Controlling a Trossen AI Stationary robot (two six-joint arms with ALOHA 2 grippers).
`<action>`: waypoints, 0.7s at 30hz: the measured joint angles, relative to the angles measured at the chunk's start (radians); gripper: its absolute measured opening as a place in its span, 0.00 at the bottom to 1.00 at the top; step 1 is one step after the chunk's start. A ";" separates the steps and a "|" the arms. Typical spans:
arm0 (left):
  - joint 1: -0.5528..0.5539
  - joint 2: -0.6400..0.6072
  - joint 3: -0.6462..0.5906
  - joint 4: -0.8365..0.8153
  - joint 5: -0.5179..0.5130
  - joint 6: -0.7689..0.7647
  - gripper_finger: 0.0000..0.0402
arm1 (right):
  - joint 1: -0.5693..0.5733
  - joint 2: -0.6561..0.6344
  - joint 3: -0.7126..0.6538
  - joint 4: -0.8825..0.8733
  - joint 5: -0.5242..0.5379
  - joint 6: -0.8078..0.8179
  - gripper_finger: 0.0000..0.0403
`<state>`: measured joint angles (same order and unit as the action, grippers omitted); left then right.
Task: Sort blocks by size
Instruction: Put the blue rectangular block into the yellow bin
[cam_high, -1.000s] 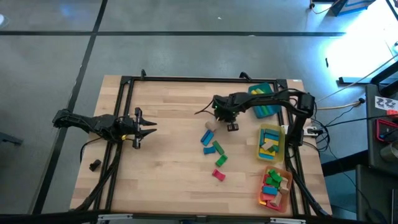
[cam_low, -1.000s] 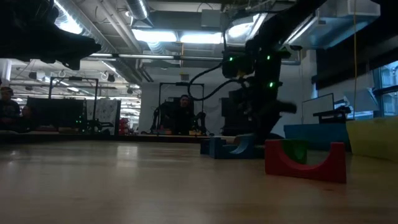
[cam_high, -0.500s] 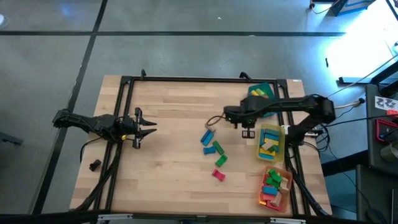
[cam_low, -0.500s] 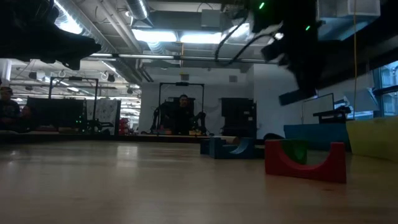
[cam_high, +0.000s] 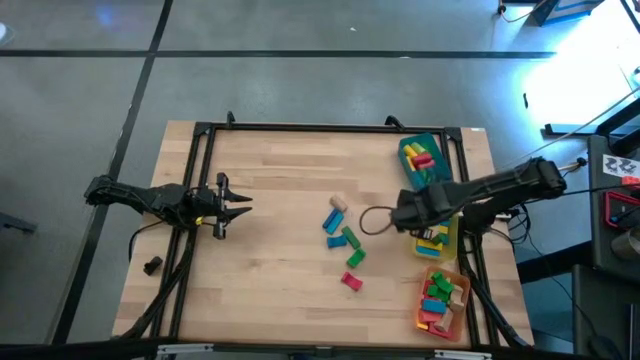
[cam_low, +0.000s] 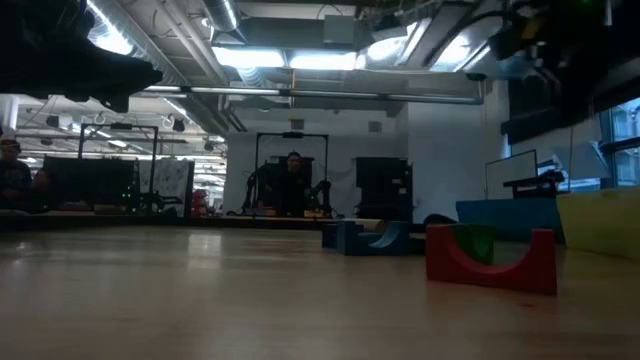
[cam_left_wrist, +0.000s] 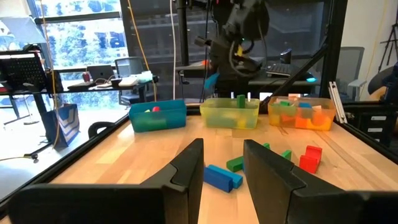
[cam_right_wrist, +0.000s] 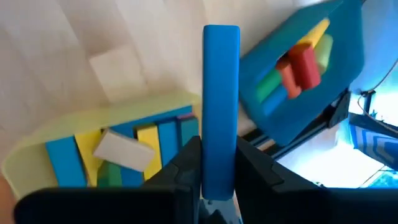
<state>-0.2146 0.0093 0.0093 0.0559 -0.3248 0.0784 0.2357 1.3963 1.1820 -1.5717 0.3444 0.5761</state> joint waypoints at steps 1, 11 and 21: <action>0.000 0.000 0.000 0.000 0.000 0.000 0.25 | 0.015 -0.008 -0.022 0.001 -0.009 0.020 0.17; 0.000 0.000 0.000 0.000 0.000 0.000 0.25 | 0.110 -0.031 -0.234 0.002 -0.130 0.177 0.18; 0.000 0.000 0.000 0.000 0.000 0.000 0.25 | 0.117 -0.031 -0.339 0.001 -0.206 0.179 0.22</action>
<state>-0.2146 0.0091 0.0093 0.0559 -0.3250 0.0784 0.3531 1.3651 0.8432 -1.5707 0.1382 0.7548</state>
